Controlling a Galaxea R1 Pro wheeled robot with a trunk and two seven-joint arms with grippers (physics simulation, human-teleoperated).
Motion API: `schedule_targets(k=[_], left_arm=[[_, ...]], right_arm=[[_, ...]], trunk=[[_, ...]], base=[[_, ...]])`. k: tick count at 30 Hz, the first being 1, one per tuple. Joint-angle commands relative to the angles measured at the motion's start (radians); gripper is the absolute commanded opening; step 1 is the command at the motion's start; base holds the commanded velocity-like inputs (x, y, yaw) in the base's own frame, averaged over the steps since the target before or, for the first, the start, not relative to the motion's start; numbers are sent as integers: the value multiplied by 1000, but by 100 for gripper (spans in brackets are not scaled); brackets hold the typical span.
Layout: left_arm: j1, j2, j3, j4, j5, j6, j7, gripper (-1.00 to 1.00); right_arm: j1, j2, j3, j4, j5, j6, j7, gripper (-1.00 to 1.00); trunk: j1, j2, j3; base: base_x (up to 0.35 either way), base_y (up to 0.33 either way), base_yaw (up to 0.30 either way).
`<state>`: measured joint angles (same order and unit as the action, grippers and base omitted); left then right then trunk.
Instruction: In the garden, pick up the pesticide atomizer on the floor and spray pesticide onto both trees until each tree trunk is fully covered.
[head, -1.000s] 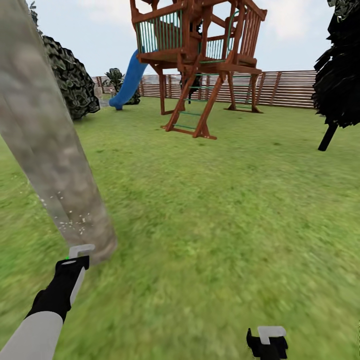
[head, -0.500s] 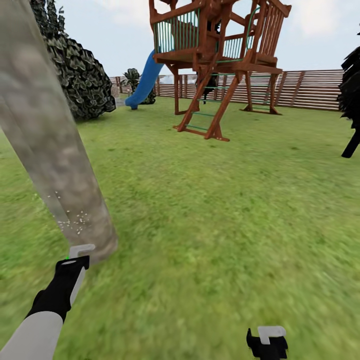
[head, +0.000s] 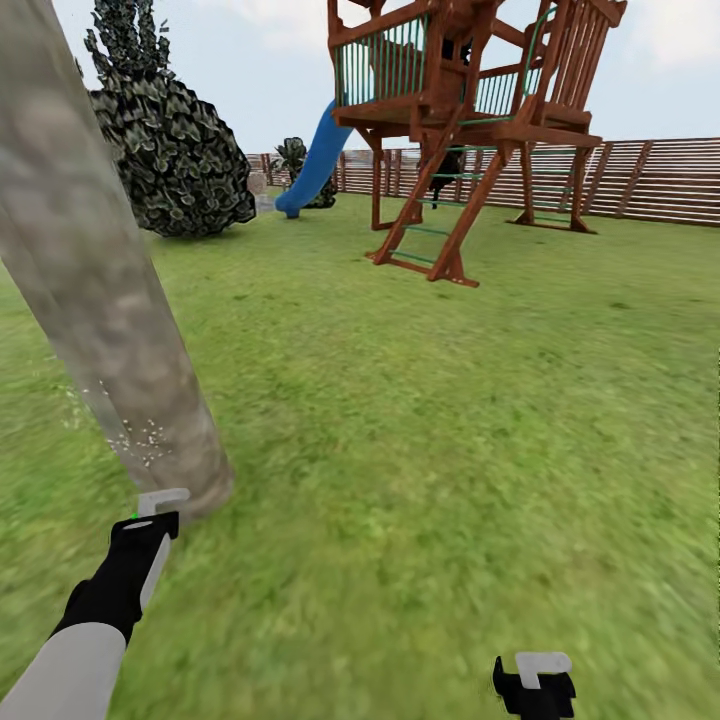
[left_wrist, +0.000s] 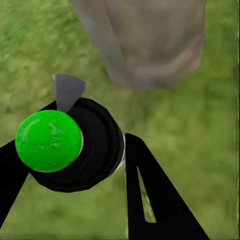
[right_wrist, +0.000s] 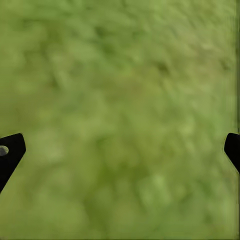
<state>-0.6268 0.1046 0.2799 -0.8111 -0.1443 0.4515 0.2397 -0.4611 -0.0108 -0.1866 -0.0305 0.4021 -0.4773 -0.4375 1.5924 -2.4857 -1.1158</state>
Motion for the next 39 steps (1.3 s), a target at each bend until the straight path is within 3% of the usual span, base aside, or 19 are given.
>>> schedule_targets(k=[1,8,24,30,32,34,35,36,38,39], left_arm=[[0,0,1,-2,-11,7,-2,-100],[-1,0,1,-2,-11,7,-2,-100],[-1,-2,0,-2,-3,8,-2,-100],[-14,-6,-4,-29,-2,15,-19,-100],[-22,-35,-9,-31,-1,20,-19,-100],[-68,-110,-37,-31,-5,24,-12,-100],[-95,-130,-49,-30,-1,25,-11,-100],[-117,-134,-53,-29,0,25,-10,-100],[-164,-118,-51,-28,-4,31,-13,-100],[-182,-66,-50,-28,-2,70,-18,-100]], right_arm=[[-1,0,-8,1,11,-3,-3,100],[-1,0,-8,1,11,-3,-3,100],[-1,0,-8,1,11,-3,-3,100],[-1,0,-8,1,11,-3,-3,100],[-1,0,-8,1,11,-3,-3,100],[-1,0,-8,1,11,-3,-3,100],[-1,0,-8,1,11,-3,-3,100],[-1,0,-8,1,11,-3,-3,100],[-1,-2,-8,1,12,-3,-3,100],[-1,-4,-8,1,12,-3,-3,100]], trunk=[[0,0,-1],[0,0,-1],[0,0,-1],[0,0,-1],[0,0,-1],[0,0,-1],[0,0,-1],[0,0,-1],[0,0,-1],[0,0,-1]], base=[[104,-261,1],[103,-261,71],[98,-257,274],[2,-27,271],[0,-1,223],[0,0,133],[0,0,36],[0,0,18],[0,0,6],[0,0,1]])
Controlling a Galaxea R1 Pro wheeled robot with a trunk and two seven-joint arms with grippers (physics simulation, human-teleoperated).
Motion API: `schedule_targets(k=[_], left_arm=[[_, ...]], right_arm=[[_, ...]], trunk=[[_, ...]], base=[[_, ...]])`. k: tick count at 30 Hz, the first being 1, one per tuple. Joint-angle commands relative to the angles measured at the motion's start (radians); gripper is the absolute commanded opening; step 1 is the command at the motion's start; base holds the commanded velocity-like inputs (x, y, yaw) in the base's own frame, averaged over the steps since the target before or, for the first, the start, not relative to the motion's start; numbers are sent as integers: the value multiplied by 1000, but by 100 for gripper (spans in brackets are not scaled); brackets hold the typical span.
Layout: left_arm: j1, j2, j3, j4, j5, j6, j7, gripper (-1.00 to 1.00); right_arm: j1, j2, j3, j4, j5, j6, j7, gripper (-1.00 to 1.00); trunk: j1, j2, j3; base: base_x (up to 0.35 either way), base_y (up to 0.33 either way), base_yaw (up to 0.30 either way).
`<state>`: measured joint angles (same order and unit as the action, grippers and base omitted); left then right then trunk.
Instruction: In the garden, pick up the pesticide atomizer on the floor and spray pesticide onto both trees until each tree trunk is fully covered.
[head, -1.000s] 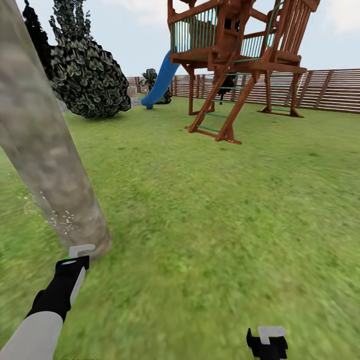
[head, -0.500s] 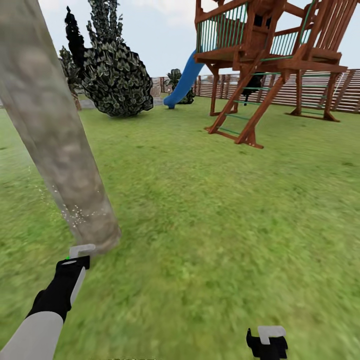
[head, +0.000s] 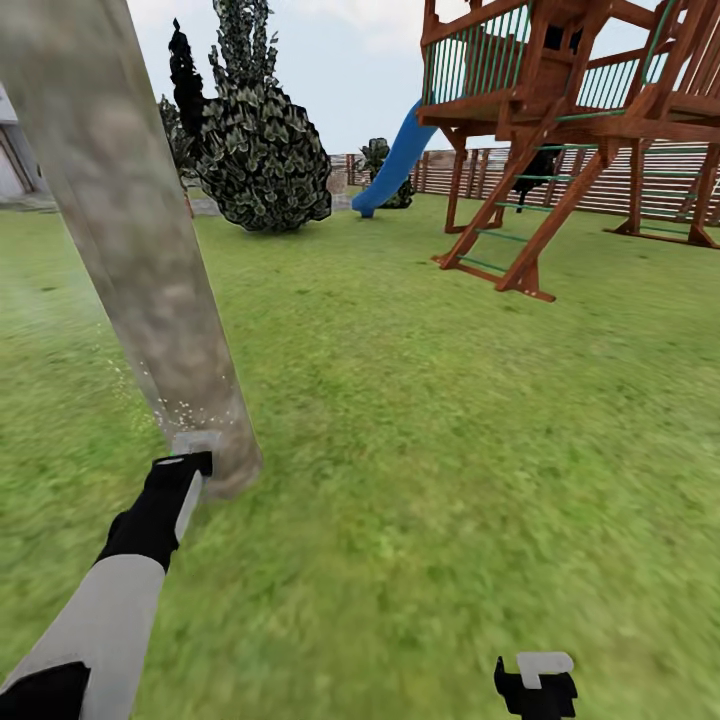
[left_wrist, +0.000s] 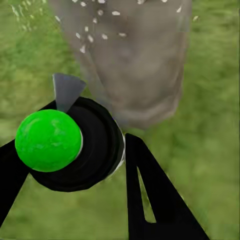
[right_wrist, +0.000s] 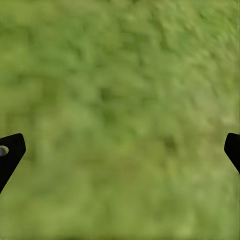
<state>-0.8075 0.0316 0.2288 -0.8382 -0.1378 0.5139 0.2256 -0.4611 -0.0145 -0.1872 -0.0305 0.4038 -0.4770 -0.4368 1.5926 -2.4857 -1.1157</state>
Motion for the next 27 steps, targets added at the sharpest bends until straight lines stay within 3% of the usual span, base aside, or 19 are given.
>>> schedule_targets(k=[1,2,4,7,10,13,14,15,16,17,18,20,23,25,27], left_arm=[[-6,69,1,2,-4,38,-9,-100],[-8,91,2,5,-3,46,-18,-100],[-9,108,2,2,-2,51,-47,-100],[-12,91,-4,-5,-2,53,-83,-100],[-42,52,-8,-14,-3,56,-110,-100],[-83,49,-8,-15,-3,60,-135,-100],[-89,56,-7,-15,-4,66,-139,-100],[-95,87,-7,-13,-5,87,-146,-100],[-95,135,-7,-5,-4,95,-171,-100],[-93,169,-9,-2,-5,98,-210,-100],[-90,200,-11,0,-10,99,-288,-100],[-87,210,-28,1,-28,100,-359,-100],[-94,184,-118,2,-33,104,-377,-100],[-99,176,-139,2,-33,110,-379,-100],[-99,193,-140,1,-35,127,-382,-100]], right_arm=[[-1,-1,-8,1,11,-3,-3,100],[-1,-1,-8,1,12,-3,-3,100],[-1,-1,-8,1,11,-3,-3,100],[-1,2,-8,1,10,-3,-3,100],[-1,2,-8,1,9,-3,-3,100],[-1,2,-8,1,9,-3,-3,100],[-1,2,-8,1,9,-3,-3,100],[-1,2,-8,1,9,-3,-3,100],[-1,2,-8,1,9,-3,-3,100],[-1,3,-8,1,9,-3,-3,100],[-1,3,-8,1,10,-3,-3,100],[-1,3,-8,1,10,-3,-3,100],[-1,2,-8,1,10,-3,-3,100],[-1,3,-8,1,10,-3,-3,100],[-1,3,-8,1,10,-3,-3,100]], trunk=[[0,0,-1],[0,0,-1],[0,0,-1],[0,0,-1],[0,0,-1],[0,0,-1],[0,0,-1],[0,0,-1],[0,0,-1],[0,0,-1],[0,0,-1],[0,0,-1],[0,0,-1],[0,0,-1],[0,0,-1]], base=[[0,0,0],[0,0,0],[0,0,0],[0,0,43],[0,0,232],[0,0,274],[0,0,268],[0,0,131],[0,0,53],[0,0,27],[0,0,11],[0,0,4],[0,0,0],[0,0,0],[0,0,0]])
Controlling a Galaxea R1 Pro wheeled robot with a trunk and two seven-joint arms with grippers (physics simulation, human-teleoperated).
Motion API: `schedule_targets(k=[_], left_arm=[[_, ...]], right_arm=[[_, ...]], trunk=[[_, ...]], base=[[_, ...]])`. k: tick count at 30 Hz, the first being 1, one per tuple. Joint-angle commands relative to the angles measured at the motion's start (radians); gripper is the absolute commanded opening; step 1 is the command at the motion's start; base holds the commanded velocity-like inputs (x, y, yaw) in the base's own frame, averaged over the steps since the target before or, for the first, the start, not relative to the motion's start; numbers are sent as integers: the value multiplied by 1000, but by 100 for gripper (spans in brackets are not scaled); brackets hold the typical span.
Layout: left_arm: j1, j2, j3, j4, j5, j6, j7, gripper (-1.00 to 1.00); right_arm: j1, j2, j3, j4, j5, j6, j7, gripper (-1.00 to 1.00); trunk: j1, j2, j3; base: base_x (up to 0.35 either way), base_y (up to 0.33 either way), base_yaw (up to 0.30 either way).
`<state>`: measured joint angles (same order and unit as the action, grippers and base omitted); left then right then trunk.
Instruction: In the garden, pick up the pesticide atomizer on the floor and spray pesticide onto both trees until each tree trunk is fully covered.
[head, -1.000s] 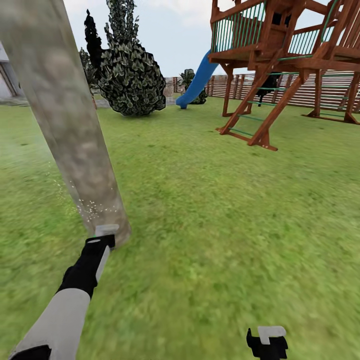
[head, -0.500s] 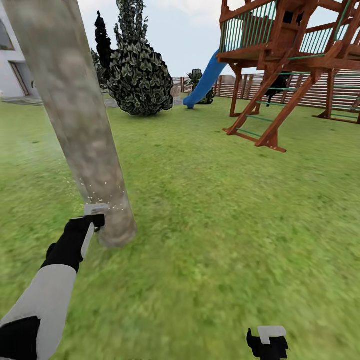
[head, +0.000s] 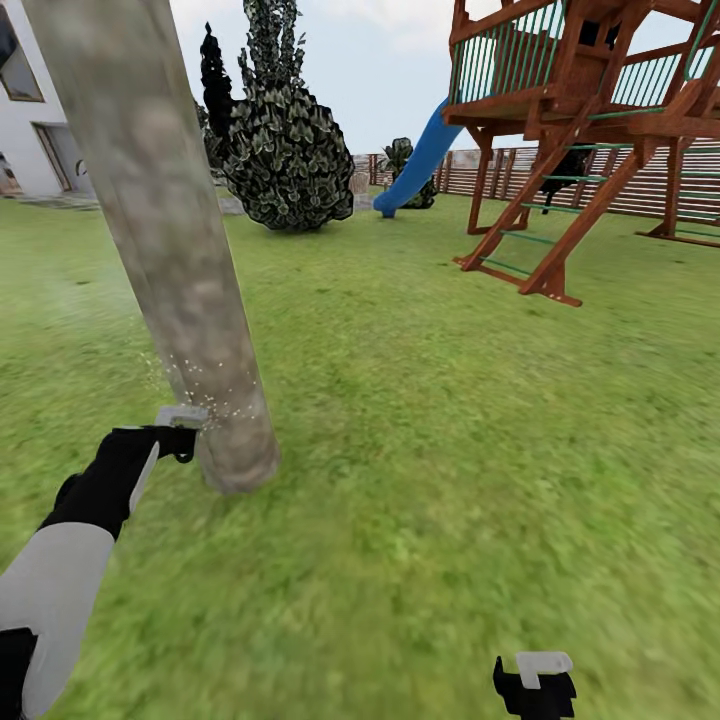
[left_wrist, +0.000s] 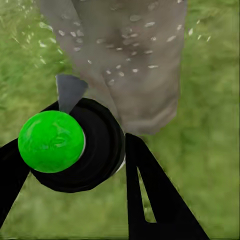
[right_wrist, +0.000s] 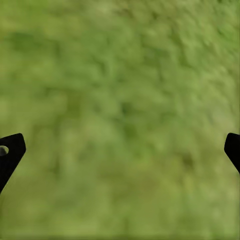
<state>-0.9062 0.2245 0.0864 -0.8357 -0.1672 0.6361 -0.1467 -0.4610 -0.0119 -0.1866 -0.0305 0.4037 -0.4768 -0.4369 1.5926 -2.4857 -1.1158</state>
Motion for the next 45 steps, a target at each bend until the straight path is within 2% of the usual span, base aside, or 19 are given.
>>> schedule_targets(k=[1,3,7,9,10,18,22,27,37,39,45], left_arm=[[1,12,2,-2,-5,7,-10,-100],[10,32,2,-8,-7,7,-9,-100],[-4,21,-3,-23,-4,27,-1,-100],[-82,26,-2,-35,-5,101,-9,-100],[-97,32,-1,-39,-9,112,-11,-100],[-95,29,0,-42,-8,116,-9,-100],[-95,26,0,-42,-8,116,-2,-100],[-95,24,-3,-42,-8,116,-1,-100],[-97,16,-6,-42,-5,118,0,-100],[-97,3,-6,-42,-10,119,2,-100],[-96,1,-4,-40,-12,119,3,-100]], right_arm=[[-1,0,-8,1,10,-3,-3,100],[-1,-3,-8,1,12,-3,-3,100],[-1,-6,-8,1,12,-3,-3,100],[-1,-7,-8,1,11,-3,-3,100],[-1,-7,-8,1,11,-3,-3,100],[-1,-1,-8,1,9,-3,-3,100],[-1,0,-8,1,9,-3,-3,100],[-1,1,-8,1,9,-3,-3,100],[-1,-3,-8,0,11,-3,-3,100],[-1,-3,-8,0,10,-3,-3,100],[-1,-1,-8,0,9,-3,-3,100]], trunk=[[0,0,-1],[0,0,-1],[0,0,-1],[0,0,-1],[0,0,-1],[0,0,-1],[0,0,-1],[0,0,-1],[0,0,-1],[0,0,-1],[0,0,-1]], base=[[0,0,0],[0,0,0],[0,0,0],[0,0,0],[0,0,0],[93,-88,8],[201,-206,218],[133,-245,258],[3,-274,9],[71,-275,0],[124,-271,106]])
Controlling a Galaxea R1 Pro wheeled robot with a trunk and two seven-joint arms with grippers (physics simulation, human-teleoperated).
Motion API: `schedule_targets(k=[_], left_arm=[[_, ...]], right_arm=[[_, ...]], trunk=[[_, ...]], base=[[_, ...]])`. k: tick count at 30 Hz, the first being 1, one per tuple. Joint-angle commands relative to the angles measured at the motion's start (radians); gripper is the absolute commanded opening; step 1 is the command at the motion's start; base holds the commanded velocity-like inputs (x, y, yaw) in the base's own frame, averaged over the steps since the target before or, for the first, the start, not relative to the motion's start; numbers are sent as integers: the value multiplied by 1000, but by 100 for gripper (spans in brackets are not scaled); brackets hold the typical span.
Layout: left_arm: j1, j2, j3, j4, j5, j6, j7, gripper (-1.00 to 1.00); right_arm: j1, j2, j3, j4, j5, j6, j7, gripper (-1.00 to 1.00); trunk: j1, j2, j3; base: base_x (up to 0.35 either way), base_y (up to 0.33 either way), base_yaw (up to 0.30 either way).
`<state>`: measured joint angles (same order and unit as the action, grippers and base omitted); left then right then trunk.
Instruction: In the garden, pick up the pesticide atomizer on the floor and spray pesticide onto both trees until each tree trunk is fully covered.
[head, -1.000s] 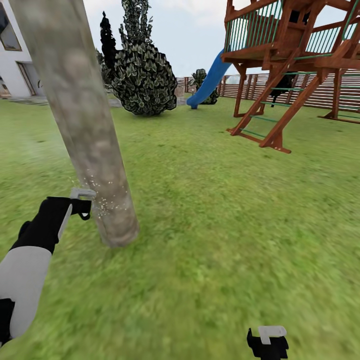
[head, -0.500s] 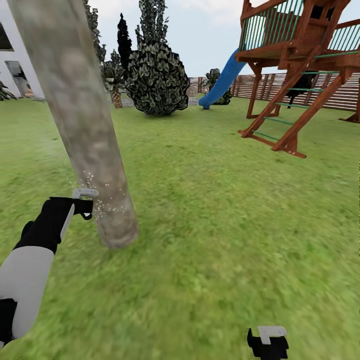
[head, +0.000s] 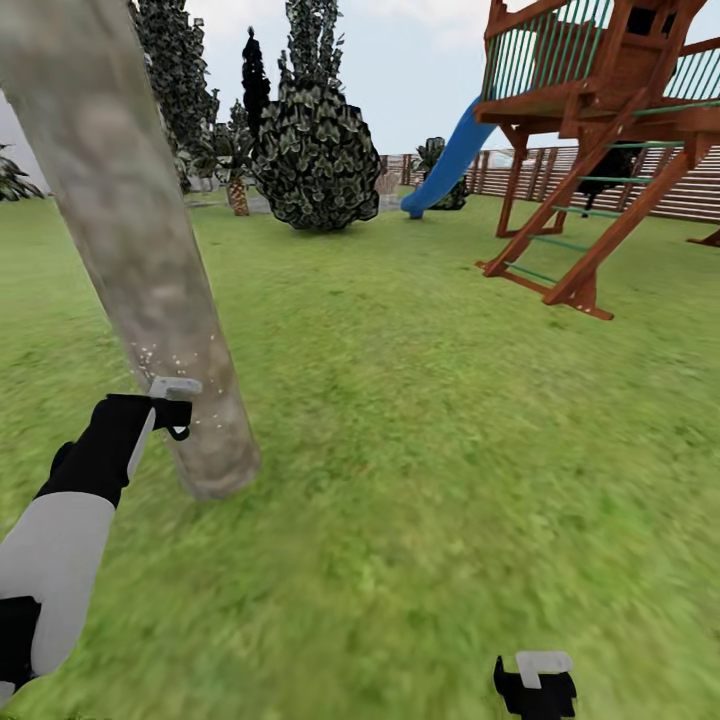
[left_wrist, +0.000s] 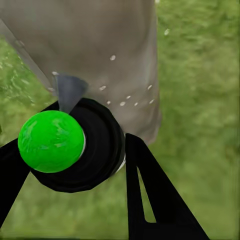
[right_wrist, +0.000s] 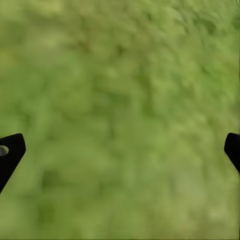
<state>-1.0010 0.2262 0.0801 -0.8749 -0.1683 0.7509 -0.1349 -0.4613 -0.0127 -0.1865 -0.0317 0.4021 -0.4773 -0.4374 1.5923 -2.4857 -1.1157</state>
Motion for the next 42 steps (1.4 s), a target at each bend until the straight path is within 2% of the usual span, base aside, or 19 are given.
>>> schedule_targets(k=[1,10,12,14,16,18,19,20,22,23,24,26,27,29,31,33,35,38,42], left_arm=[[-1,-1,2,-1,-11,4,-9,-100],[8,-7,5,13,-14,3,-1,-100],[40,1,13,15,-13,0,22,-100],[98,6,25,15,-14,-4,45,-100],[125,-3,23,15,-11,-5,49,-100],[145,-33,29,15,-6,-8,52,-100],[147,-32,40,15,-7,-8,52,-100],[150,-29,67,15,-8,-9,52,-100],[156,-12,147,14,-13,-11,49,-100],[158,7,173,15,-17,-12,48,-100],[159,19,182,16,-18,-13,48,-100],[165,20,181,16,-21,-13,49,-100],[169,14,180,16,-26,-13,56,-100],[172,-40,165,15,-39,-19,108,-100],[178,-60,162,16,-40,-72,155,-100],[228,-83,161,19,-39,-131,209,-100],[270,-91,162,27,-40,-146,220,-100],[328,-89,171,35,-36,-234,226,-100],[332,-95,173,39,-33,-246,227,-100]], right_arm=[[0,0,-8,1,11,-3,-3,100],[0,0,-8,1,11,-3,-3,100],[0,0,-8,1,11,-3,-3,100],[0,0,-8,1,11,-3,-3,100],[0,0,-8,1,11,-3,-3,100],[0,0,-8,2,11,-3,-3,100],[0,0,-8,2,11,-3,-3,100],[0,0,-8,2,11,-3,-3,100],[0,1,-8,2,11,-2,-3,100],[0,2,-8,3,11,-3,-3,100],[0,2,-8,3,11,-3,-3,100],[0,2,-8,3,11,-3,-3,100],[0,2,-8,3,11,-3,-3,100],[0,2,-8,3,11,-3,-3,100],[0,2,-8,3,11,-3,-3,100],[0,1,-8,3,11,-3,-3,100],[0,-1,-8,3,12,-3,-3,100],[0,-1,-8,3,13,-3,-3,100],[0,0,-8,3,12,-3,-3,100]], trunk=[[0,0,-1],[0,0,-1],[0,0,-1],[0,0,-1],[0,0,-1],[0,0,-1],[0,0,-1],[0,0,-1],[0,0,-1],[0,0,-1],[0,0,-1],[0,0,-1],[0,0,-1],[0,0,-1],[0,0,-1],[0,0,-1],[0,0,-1],[0,0,-1],[0,0,-1]], base=[[174,-248,264],[189,-238,226],[191,-237,20],[148,-246,3],[44,-266,1],[-52,-272,0],[-142,-260,0],[-167,-252,31],[-183,-247,131],[-159,-247,231],[-88,-257,258],[-33,-266,270],[46,-271,274],[113,-273,275],[129,-274,129],[142,-271,33],[169,-253,5],[171,-240,1],[214,-210,0]])
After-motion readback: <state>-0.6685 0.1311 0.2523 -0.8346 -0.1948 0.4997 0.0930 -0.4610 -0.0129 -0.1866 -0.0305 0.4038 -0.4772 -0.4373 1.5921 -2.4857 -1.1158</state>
